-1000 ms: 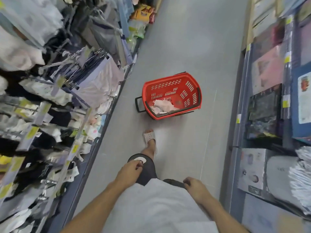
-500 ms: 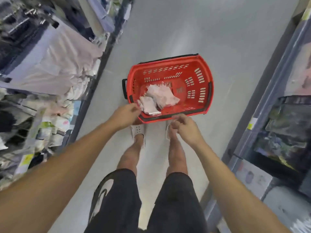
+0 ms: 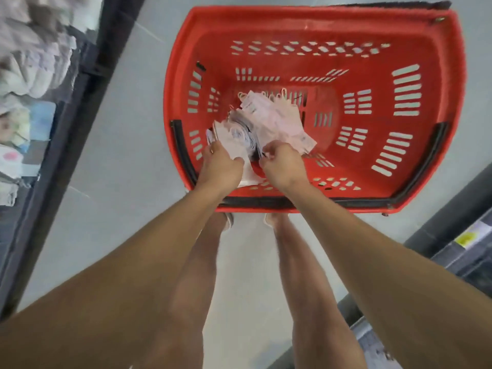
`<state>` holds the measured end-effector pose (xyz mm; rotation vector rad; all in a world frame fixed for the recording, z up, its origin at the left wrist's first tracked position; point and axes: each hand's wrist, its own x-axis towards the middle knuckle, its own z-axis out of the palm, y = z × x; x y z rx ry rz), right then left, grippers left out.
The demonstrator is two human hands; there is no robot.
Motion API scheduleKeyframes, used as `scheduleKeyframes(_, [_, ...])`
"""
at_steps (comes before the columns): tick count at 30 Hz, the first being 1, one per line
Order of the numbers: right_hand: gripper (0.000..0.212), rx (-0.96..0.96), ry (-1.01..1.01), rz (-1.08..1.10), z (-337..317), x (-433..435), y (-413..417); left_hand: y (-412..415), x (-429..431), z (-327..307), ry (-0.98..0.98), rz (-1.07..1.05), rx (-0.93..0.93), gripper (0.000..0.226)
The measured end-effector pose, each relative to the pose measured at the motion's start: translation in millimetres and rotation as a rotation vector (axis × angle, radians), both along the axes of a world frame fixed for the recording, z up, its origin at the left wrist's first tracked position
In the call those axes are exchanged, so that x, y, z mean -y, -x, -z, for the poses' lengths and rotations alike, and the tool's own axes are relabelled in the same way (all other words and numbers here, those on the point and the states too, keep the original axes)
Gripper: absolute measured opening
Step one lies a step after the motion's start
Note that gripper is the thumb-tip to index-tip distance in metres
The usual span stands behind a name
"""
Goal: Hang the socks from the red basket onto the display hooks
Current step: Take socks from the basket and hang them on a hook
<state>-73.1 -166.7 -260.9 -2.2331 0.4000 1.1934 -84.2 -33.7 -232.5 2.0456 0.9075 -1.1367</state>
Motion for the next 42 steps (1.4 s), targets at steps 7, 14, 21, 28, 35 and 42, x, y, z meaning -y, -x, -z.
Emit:
scheduleKeyframes(7, [0.056,0.065,0.154,0.018,78.5,14.6,-39.2,-14.8,3.7,61.1,-0.007,-0.08,-0.041,0.079])
scheduleKeyframes(14, [0.044,-0.044,0.162,0.245,140.6,49.0,-69.0,-7.5,23.7,91.1,-0.252,0.624,0.321,0.08])
scheduleKeyframes(21, [0.06,-0.047,0.035,0.018,173.6,42.4,-65.4,-69.1,32.4,146.7,-0.063,0.195,0.064,0.065])
scheduleKeyframes(28, [0.027,0.116,0.027,-0.312,156.6,37.3,-55.2,-74.7,6.5,175.7,-0.019,-0.053,0.079,0.062])
scheduleKeyframes(35, [0.025,0.205,-0.209,-0.466,137.1,38.8,-44.8,-68.0,11.1,173.7,0.029,0.047,0.244,0.081])
scheduleKeyframes(42, [0.014,0.126,-0.028,-0.197,158.9,52.1,-64.6,-54.9,16.7,173.8,-0.087,0.206,0.176,0.068])
